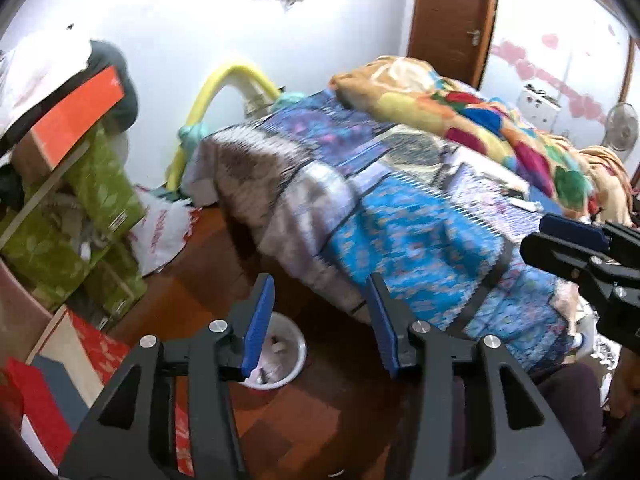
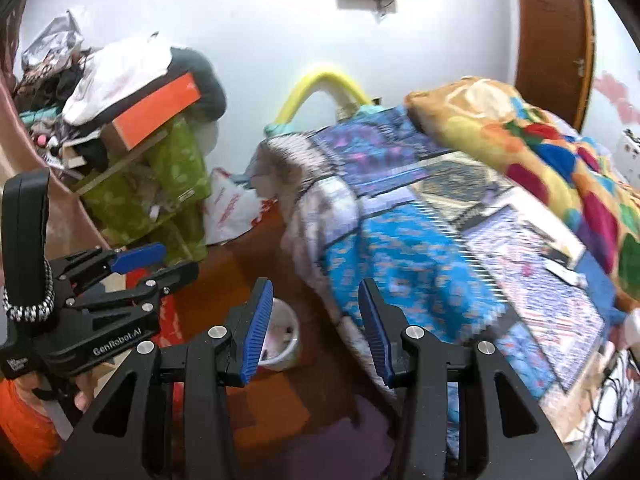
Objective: Collect trash
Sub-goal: 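Lift both open grippers away from the bin toward the bed, then grasp the pink toy with the left gripper while the right gripper grasps the white tube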
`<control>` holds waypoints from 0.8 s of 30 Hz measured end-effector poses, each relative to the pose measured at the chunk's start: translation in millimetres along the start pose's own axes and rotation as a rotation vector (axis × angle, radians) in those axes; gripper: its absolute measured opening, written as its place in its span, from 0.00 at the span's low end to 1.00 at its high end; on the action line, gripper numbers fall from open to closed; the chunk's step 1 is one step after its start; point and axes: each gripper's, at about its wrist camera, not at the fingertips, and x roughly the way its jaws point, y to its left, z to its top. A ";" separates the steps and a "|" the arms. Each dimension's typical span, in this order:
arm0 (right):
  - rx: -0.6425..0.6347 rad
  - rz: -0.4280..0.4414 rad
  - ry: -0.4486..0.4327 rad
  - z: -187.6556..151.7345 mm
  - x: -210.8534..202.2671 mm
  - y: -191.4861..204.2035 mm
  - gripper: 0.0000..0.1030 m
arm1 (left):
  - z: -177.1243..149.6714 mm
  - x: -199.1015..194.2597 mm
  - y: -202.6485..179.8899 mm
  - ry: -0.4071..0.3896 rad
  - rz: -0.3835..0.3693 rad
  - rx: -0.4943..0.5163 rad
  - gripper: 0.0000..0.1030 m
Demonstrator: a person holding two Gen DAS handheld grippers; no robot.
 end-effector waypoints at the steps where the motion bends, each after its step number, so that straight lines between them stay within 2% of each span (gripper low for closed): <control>1: 0.006 -0.015 -0.011 -1.8 -6.4 -6.4 0.40 | 3.4 -1.4 -8.6 -0.007 -0.015 0.005 0.46; 10: 0.113 -0.153 -0.060 -19.0 -42.0 -81.5 0.40 | 30.0 20.6 -100.9 0.000 -0.155 0.101 0.48; 18: 0.244 -0.281 -0.020 -45.6 -50.1 -169.1 0.40 | 39.1 68.8 -194.6 0.050 -0.264 0.235 0.48; 24: 0.346 -0.334 0.008 -64.1 -46.5 -227.9 0.40 | 46.9 115.2 -247.8 0.100 -0.324 0.274 0.48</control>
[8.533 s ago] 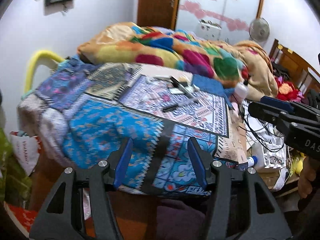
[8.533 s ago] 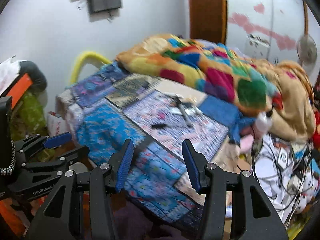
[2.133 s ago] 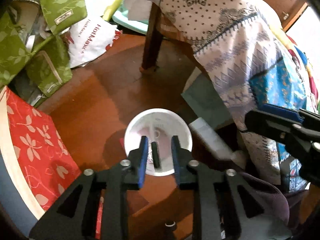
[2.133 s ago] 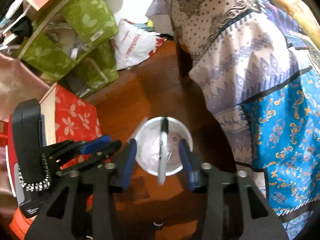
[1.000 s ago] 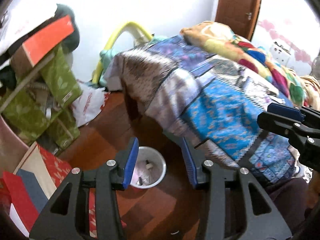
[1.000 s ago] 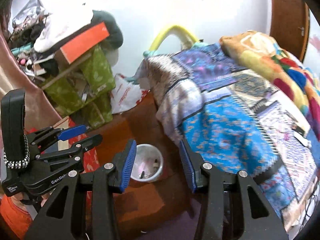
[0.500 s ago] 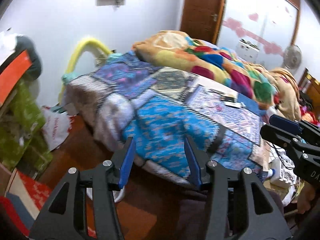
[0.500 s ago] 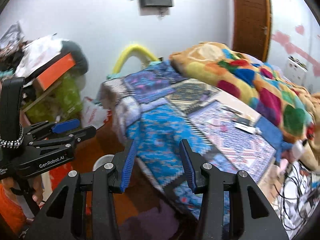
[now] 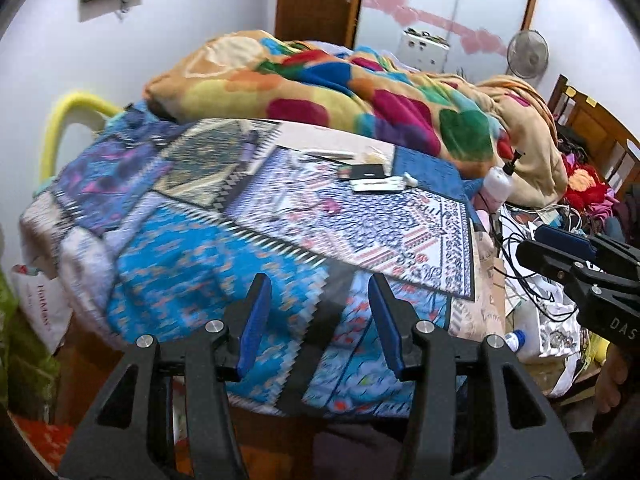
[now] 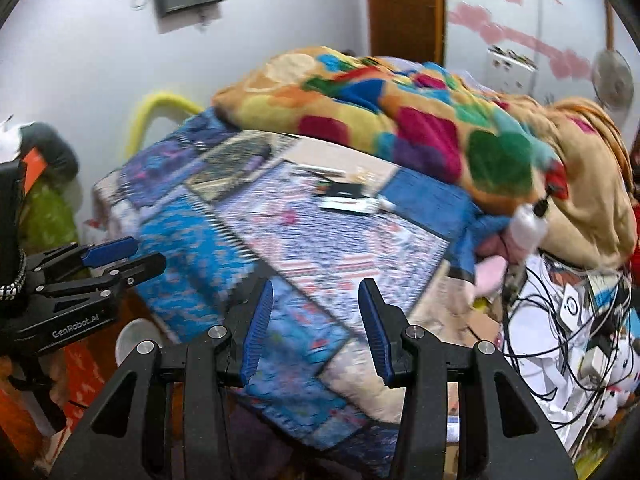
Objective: Collect trash
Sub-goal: 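Grasp the pink toy with the left gripper while the right gripper grasps the white tube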
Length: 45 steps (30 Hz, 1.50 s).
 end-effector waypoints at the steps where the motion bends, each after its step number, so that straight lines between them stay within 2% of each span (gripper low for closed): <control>1: 0.017 -0.003 0.007 1.8 5.2 -8.7 0.40 | 3.3 9.6 -3.5 0.007 -0.007 0.001 0.48; 10: 0.088 -0.011 0.041 24.3 63.4 -58.9 0.40 | 27.9 88.5 -9.5 0.062 -0.012 -0.015 0.48; 16: 0.107 -0.008 0.046 43.3 104.7 -71.3 0.40 | 44.1 134.7 -6.7 0.080 -0.018 -0.025 0.48; 21: 0.123 -0.005 0.044 58.4 134.9 -79.5 0.40 | 55.2 163.1 -13.2 0.072 0.021 0.003 0.48; 26: 0.138 0.019 0.060 67.7 162.2 -79.0 0.40 | 59.8 173.2 -15.1 0.034 0.053 0.028 0.48; 31: 0.129 -0.050 0.046 67.9 178.1 -76.7 0.39 | 58.8 181.1 -12.2 0.039 0.047 0.026 0.45; 32: 0.129 -0.059 0.044 67.1 179.5 -76.6 0.36 | 58.1 183.1 -10.3 0.051 0.032 0.015 0.45; 33: 0.125 -0.067 0.050 65.7 181.4 -76.5 0.27 | 57.2 184.8 -8.2 0.061 0.013 -0.003 0.45; 35: 0.122 -0.078 0.050 63.6 183.2 -76.3 0.25 | 56.1 183.5 -7.6 0.048 0.005 -0.013 0.44; 38: 0.137 -0.070 0.044 61.9 181.3 -77.8 0.21 | 54.8 184.8 -9.3 0.032 0.040 0.005 0.30; 39: 0.150 -0.062 0.042 60.6 179.1 -80.3 0.20 | 54.5 185.5 -9.4 0.026 0.052 0.013 0.21; 45: 0.153 -0.071 0.036 56.4 166.3 -82.1 0.20 | 52.1 171.2 -7.1 0.013 0.023 0.003 0.19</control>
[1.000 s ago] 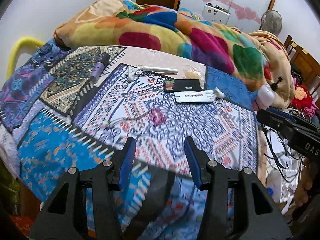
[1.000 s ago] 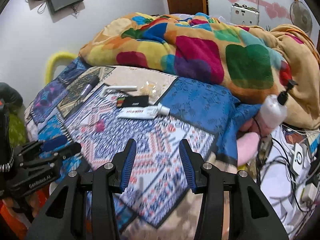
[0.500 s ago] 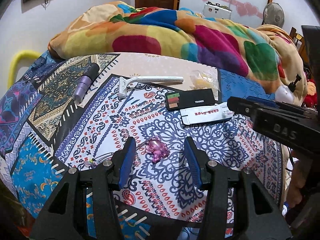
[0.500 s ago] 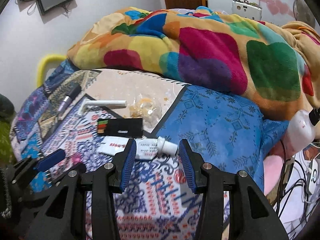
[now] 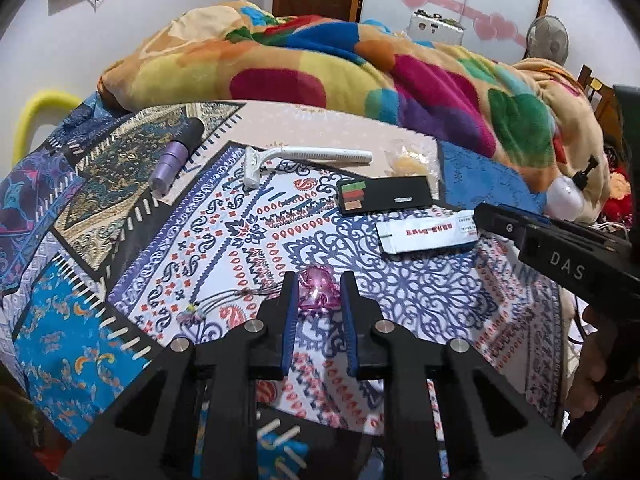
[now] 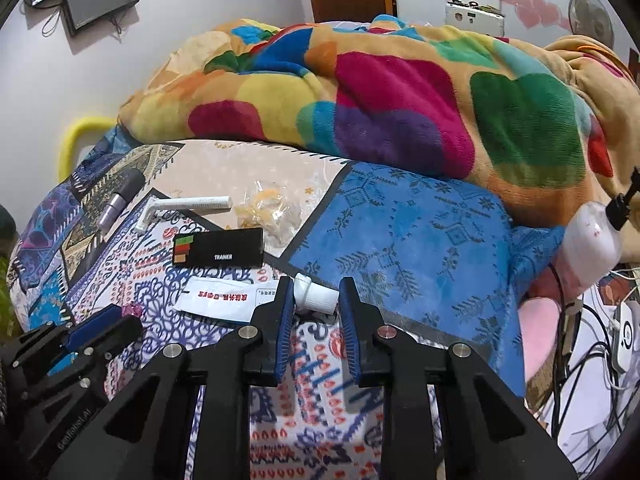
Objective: Collect trash
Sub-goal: 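Grasp the pink toy with the left gripper while the right gripper grasps the white tube, then carry the pink toy and white tube with both grippers over the bin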
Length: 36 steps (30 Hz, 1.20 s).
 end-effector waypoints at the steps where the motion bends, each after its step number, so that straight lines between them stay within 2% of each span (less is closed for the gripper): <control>1: -0.002 -0.002 -0.002 -0.1 -1.9 0.7 0.20 | -0.5 -4.7 0.0 -0.006 -0.007 -0.002 0.19; 9: -0.010 -0.001 -0.028 0.3 -35.2 9.0 0.20 | 5.4 -60.1 -6.1 -0.062 -0.054 -0.002 0.19; 19: -0.054 0.006 -0.097 -4.1 -108.5 35.6 0.20 | 0.6 -151.0 -5.5 -0.158 -0.043 0.011 0.19; 27: -0.107 0.024 -0.144 -24.2 -164.9 71.1 0.20 | -25.1 -217.8 10.0 -0.218 -0.002 0.014 0.19; 36: -0.159 0.065 -0.162 -52.5 -205.4 116.3 0.20 | -67.0 -274.3 46.4 -0.246 0.042 -0.048 0.19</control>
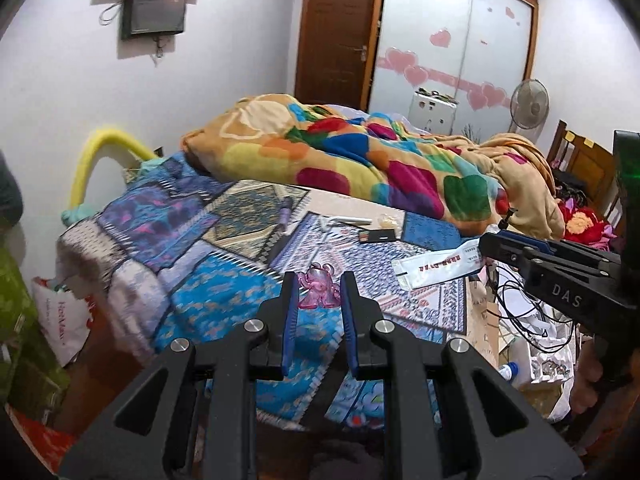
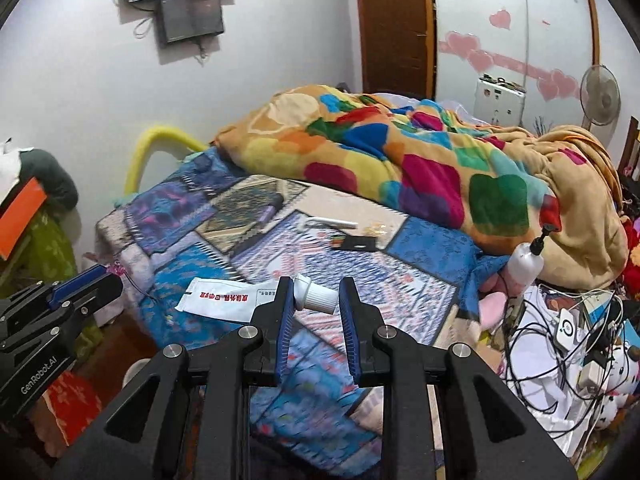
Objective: Collect trash
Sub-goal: 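Carry the pink toy and white tube with both grippers over the bin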
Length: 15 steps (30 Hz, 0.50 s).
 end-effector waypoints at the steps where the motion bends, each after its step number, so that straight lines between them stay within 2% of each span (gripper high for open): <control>1: -0.004 0.006 -0.001 -0.9 -2.6 6.4 0.20 | -2.6 -5.8 4.3 -0.003 0.008 -0.004 0.19; 9: -0.059 0.070 -0.001 -10.9 -14.6 62.4 0.20 | -27.5 -55.3 57.6 -0.018 0.089 -0.062 0.19; 15: -0.120 0.143 0.026 -19.1 -6.2 117.5 0.20 | -50.7 -83.9 105.3 -0.015 0.163 -0.119 0.19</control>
